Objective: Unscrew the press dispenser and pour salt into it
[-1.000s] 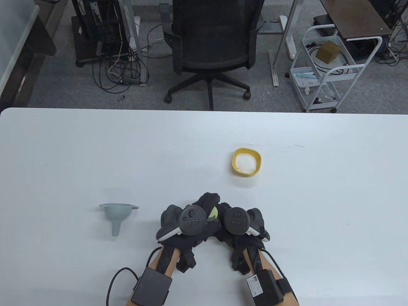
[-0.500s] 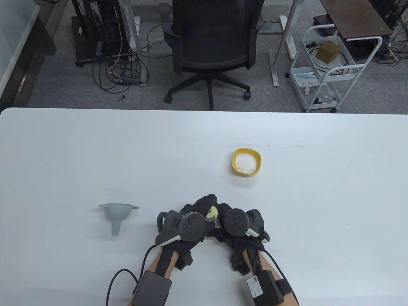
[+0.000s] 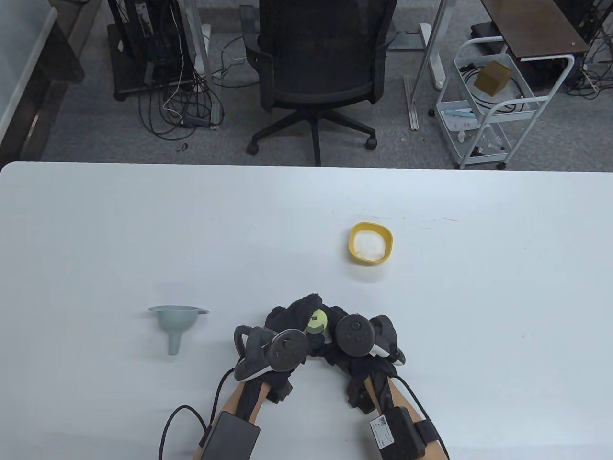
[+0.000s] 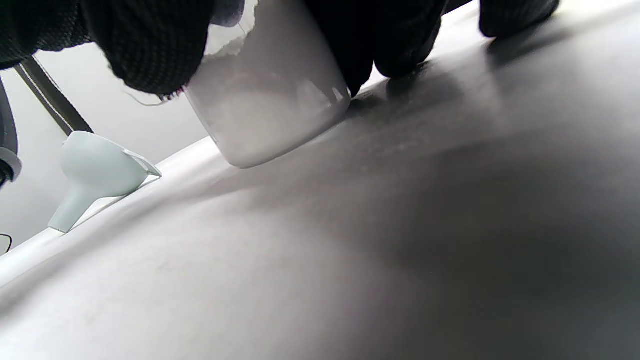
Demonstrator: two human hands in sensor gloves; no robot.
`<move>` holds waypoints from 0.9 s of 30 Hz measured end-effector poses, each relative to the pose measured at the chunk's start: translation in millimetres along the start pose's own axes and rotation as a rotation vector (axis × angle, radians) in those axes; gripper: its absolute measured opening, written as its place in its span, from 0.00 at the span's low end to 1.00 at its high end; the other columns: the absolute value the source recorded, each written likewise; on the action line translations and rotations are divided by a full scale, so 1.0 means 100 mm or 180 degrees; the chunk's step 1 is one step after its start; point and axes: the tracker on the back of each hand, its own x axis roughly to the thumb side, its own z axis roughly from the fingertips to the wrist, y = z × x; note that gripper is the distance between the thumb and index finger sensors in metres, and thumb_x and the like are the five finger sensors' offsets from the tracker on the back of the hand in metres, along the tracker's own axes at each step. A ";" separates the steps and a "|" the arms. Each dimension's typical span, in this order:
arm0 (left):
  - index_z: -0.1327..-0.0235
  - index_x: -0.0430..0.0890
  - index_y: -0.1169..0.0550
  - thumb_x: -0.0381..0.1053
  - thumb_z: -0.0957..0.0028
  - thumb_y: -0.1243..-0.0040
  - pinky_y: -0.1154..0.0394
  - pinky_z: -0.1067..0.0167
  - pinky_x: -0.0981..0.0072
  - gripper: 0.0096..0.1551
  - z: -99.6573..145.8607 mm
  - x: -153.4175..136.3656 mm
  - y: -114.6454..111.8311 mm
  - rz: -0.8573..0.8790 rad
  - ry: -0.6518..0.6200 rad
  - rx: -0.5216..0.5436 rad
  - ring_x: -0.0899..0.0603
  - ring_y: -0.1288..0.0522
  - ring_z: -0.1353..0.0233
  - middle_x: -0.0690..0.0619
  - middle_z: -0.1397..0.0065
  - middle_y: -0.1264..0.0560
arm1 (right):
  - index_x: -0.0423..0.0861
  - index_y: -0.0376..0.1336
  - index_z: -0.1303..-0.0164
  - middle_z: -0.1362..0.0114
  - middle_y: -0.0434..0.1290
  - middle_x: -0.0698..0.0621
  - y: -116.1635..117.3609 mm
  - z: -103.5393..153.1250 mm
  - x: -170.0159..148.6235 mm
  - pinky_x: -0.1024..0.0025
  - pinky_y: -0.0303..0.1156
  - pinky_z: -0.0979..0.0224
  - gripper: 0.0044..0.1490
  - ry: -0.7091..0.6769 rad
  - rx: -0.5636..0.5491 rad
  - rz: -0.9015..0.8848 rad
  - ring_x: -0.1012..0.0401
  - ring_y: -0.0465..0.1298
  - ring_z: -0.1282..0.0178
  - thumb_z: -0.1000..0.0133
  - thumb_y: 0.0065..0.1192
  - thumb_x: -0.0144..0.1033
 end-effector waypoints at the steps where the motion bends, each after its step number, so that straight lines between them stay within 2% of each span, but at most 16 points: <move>1: 0.15 0.40 0.35 0.59 0.55 0.32 0.25 0.32 0.36 0.54 0.00 0.01 0.00 -0.0017 0.0004 0.0010 0.40 0.17 0.27 0.41 0.21 0.24 | 0.35 0.46 0.13 0.17 0.64 0.36 0.00 0.00 0.00 0.27 0.54 0.26 0.60 -0.0003 -0.0003 0.0003 0.38 0.60 0.18 0.43 0.61 0.60; 23: 0.17 0.39 0.33 0.62 0.56 0.34 0.25 0.33 0.36 0.54 0.05 0.09 -0.01 -0.0349 0.0055 0.0188 0.42 0.16 0.32 0.41 0.25 0.22 | 0.32 0.48 0.14 0.19 0.65 0.35 0.01 0.01 0.02 0.26 0.56 0.26 0.60 -0.0035 -0.0060 0.0099 0.38 0.63 0.19 0.43 0.62 0.59; 26: 0.16 0.41 0.34 0.63 0.56 0.33 0.25 0.33 0.35 0.54 0.01 0.05 0.01 -0.0252 0.0053 0.0059 0.42 0.17 0.30 0.43 0.23 0.23 | 0.33 0.48 0.14 0.19 0.65 0.36 0.01 0.01 0.01 0.26 0.55 0.26 0.60 -0.0039 -0.0047 0.0077 0.38 0.63 0.19 0.43 0.63 0.59; 27: 0.16 0.41 0.35 0.62 0.56 0.33 0.26 0.32 0.33 0.55 -0.02 0.01 0.02 -0.0081 0.0018 -0.0105 0.42 0.18 0.28 0.43 0.22 0.25 | 0.33 0.48 0.14 0.18 0.65 0.36 0.01 0.01 0.01 0.25 0.55 0.26 0.60 -0.0041 -0.0040 0.0076 0.38 0.63 0.19 0.43 0.63 0.59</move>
